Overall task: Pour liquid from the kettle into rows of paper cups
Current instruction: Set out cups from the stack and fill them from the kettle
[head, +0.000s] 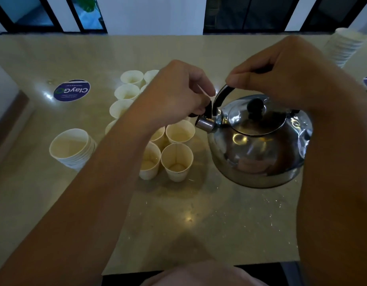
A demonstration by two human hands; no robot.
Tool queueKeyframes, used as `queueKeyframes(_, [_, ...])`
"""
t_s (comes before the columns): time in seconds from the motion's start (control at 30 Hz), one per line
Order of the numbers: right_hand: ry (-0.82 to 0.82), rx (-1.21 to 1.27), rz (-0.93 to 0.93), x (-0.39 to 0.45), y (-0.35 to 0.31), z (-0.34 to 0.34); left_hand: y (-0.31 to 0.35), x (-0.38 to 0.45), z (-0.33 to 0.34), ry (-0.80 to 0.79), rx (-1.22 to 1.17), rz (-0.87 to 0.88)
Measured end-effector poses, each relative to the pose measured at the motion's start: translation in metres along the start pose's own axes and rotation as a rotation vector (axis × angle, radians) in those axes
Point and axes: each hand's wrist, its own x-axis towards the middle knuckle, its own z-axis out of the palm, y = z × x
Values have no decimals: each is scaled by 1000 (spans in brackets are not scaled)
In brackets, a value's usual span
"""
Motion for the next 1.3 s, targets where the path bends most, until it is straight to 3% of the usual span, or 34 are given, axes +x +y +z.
queueKeyframes(0.87, [-371, -269, -97, 21, -65, 34, -48, -30, -28, -180, -123, -70])
queueKeyframes(1.3, [-393, -319, -109, 26, -78, 41, -48, -33, -29, -191, -147, -103])
